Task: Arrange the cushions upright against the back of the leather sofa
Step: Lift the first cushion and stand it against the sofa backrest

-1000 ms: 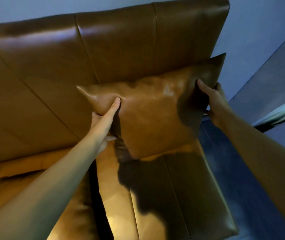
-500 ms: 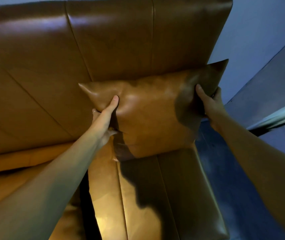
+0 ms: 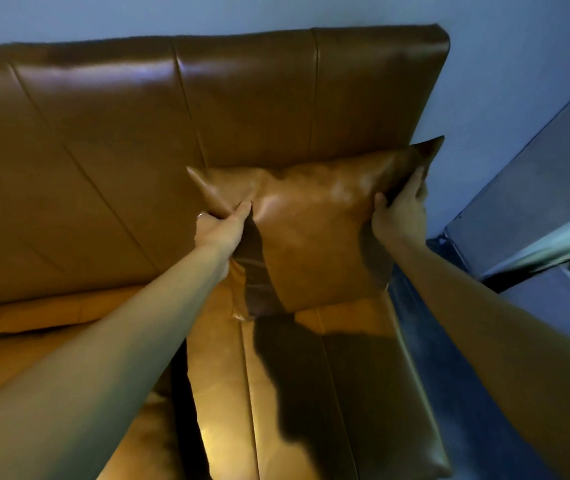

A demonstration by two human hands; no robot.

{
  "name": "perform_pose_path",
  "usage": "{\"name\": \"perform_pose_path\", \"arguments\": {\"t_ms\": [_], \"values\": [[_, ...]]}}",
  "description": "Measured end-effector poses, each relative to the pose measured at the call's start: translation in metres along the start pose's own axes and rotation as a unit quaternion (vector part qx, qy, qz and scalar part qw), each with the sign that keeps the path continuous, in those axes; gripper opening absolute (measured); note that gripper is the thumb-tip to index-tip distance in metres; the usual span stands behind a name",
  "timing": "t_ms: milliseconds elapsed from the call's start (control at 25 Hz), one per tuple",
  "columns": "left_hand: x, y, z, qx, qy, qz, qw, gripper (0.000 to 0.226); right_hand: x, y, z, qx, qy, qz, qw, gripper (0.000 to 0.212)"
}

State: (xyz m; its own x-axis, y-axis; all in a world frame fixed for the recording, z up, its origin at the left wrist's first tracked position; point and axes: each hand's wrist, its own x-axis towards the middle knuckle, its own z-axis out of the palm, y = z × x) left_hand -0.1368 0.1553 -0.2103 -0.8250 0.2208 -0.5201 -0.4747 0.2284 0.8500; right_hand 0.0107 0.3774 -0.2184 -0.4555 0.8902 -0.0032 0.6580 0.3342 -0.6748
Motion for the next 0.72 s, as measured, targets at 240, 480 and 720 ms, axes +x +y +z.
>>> {"name": "perform_pose_path", "arguments": {"t_ms": [240,480,720], "values": [[-0.028,0.001,-0.052,0.149,0.007,0.143,0.978,0.039,-0.098,-0.041,0.044,-0.172,-0.091,-0.164,0.967,0.076],[-0.008,-0.037,-0.166,0.241,0.024,0.062,0.968,0.049,-0.206,-0.091,0.131,-0.163,-0.241,-0.207,0.934,0.074],[0.030,-0.104,-0.326,0.273,0.104,-0.015,0.956,0.051,-0.297,-0.124,0.235,-0.141,-0.363,-0.138,0.911,0.078]]}}
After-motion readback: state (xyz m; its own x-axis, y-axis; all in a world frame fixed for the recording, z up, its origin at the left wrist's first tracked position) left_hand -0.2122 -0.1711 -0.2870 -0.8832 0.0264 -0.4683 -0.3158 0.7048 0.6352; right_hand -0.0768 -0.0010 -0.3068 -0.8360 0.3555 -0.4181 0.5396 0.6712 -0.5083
